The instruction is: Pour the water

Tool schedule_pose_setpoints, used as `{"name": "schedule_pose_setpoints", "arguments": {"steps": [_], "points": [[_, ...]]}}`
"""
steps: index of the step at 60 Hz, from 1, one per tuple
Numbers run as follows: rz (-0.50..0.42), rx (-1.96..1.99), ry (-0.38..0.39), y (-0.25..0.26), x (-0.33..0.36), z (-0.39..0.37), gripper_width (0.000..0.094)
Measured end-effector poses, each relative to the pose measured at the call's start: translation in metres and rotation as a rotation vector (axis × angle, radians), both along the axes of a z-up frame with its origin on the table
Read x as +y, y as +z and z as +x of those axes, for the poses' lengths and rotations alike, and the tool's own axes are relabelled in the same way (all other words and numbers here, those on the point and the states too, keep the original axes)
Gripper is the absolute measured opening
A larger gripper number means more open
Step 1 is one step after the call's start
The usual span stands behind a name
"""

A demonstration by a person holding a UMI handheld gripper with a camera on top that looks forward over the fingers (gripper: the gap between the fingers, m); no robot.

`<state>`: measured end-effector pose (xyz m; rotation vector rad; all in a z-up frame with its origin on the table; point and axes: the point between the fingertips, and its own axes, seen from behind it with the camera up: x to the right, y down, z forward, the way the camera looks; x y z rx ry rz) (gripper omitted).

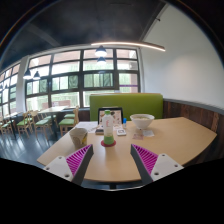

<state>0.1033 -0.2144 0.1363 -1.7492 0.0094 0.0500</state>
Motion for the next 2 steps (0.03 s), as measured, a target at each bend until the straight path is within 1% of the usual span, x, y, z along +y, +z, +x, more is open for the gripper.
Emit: {"name": "schedule_pose_setpoints", "arguments": {"steps": [2], "points": [[0.004,0.006,0.006,-0.0001,-0.0093,-0.0008,0.0835]]}}
